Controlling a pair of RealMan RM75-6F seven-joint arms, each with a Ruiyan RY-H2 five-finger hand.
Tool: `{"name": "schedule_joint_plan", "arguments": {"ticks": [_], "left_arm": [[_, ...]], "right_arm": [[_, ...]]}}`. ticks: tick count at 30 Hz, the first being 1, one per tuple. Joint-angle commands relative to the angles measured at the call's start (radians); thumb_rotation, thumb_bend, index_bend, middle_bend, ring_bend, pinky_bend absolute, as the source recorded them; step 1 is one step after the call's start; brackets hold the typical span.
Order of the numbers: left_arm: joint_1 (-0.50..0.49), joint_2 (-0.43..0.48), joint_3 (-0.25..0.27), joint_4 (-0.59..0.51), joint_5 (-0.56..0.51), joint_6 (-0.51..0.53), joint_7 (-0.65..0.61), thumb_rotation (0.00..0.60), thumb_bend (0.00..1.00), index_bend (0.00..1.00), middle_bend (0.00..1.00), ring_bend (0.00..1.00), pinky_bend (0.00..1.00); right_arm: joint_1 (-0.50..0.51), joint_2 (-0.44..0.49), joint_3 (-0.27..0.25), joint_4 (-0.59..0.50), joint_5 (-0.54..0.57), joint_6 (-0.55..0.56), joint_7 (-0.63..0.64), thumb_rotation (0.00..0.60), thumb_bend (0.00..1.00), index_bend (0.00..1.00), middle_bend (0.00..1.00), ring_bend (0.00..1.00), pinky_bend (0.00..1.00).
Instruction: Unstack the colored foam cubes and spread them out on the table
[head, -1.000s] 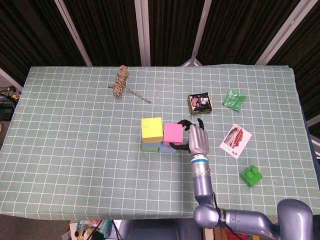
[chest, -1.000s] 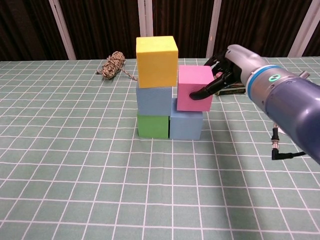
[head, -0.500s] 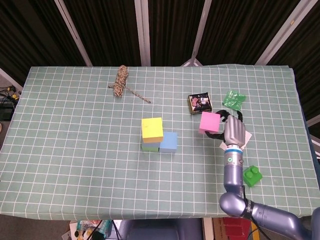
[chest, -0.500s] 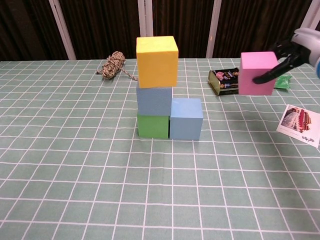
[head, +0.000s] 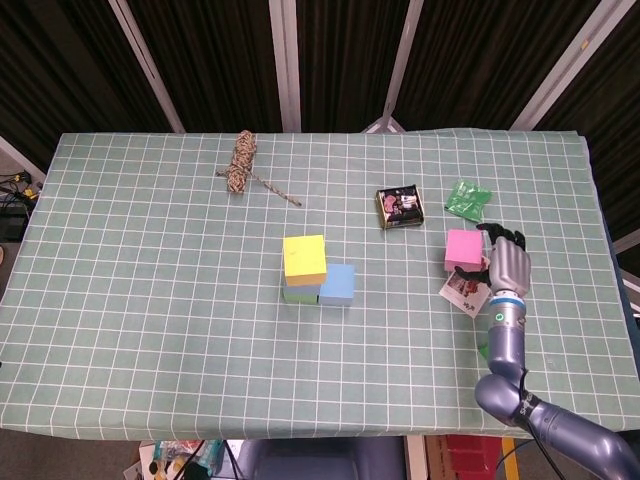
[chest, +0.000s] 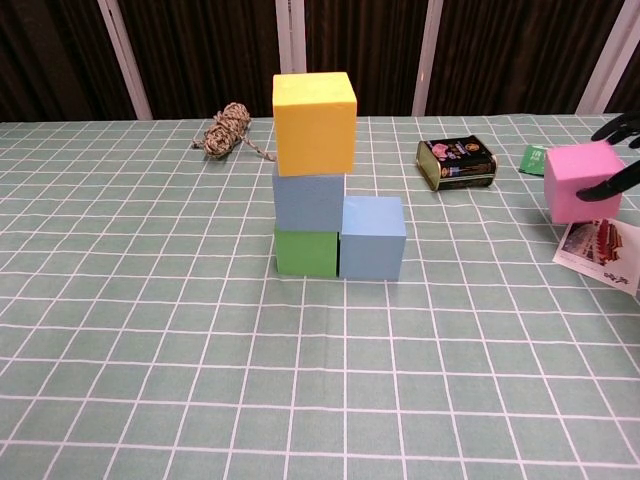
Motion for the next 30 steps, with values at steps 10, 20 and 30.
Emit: {"name": "schedule_joint_plan", "arguments": {"ticks": [10,20,30], "left_arm": [[0.003,0.01,-0.002,0.0,-0.005,-0.002,-0.021,0.6,0.17,0.15,0.0,0.0,0.0],[0.004,0.016,-0.002,-0.001,-0.01,-0.011,-0.033,0.6,0.17,0.15,0.0,0.0,0.0],[0.019,0.027,-0.008,0.0,-0.013,0.01,-0.066,0.6,0.17,0.15,0.0,0.0,0.0]], "right_arm": [[-0.129,0.213,-0.106,-0.347,-0.15,-0.092,0.136,0.6,0.15,0.0,0.0,0.0,0.0],[-0.246,0.308,-0.24,-0.504,-0.409,-0.058,0.273,0.6,0.15,0.0,0.0,0.0,0.0],[-0.207,0.211,-0.261,-0.492,-0.4,-0.076,0.239,0.6,0.15,0.0,0.0,0.0,0.0]]}}
